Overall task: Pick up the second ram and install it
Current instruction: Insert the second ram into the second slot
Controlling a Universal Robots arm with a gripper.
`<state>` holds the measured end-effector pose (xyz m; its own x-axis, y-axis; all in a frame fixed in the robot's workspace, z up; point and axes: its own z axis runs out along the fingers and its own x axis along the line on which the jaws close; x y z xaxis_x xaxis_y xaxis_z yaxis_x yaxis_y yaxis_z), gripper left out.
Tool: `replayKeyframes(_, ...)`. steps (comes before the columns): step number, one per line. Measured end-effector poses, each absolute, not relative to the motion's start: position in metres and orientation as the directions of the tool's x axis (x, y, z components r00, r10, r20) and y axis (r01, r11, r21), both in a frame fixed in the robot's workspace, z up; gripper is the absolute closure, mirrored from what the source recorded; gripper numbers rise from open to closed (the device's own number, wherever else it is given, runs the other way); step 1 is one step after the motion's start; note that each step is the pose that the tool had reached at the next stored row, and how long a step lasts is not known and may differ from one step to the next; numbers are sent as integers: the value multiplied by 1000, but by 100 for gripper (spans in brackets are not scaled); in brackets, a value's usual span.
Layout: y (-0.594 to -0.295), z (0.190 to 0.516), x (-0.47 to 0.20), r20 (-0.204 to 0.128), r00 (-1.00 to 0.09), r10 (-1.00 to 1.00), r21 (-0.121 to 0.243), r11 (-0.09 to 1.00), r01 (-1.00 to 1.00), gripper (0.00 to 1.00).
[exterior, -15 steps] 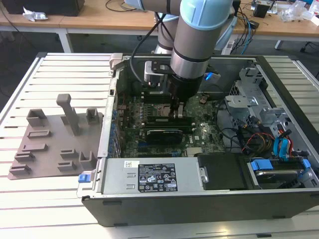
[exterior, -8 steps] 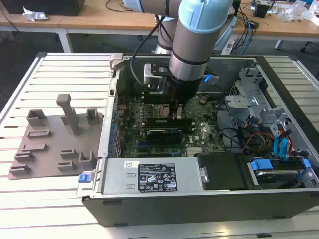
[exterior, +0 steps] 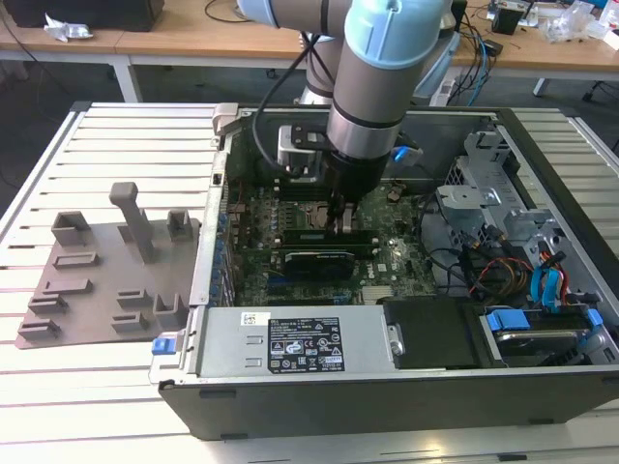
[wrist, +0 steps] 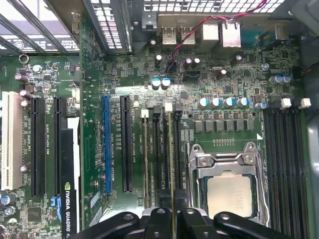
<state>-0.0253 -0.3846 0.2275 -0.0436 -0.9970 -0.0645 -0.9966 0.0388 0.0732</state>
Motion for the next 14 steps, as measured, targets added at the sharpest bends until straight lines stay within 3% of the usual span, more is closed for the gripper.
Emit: replayKeyframes(14,-384,225,-24,-66,-41,-997,73,36,-997,86)
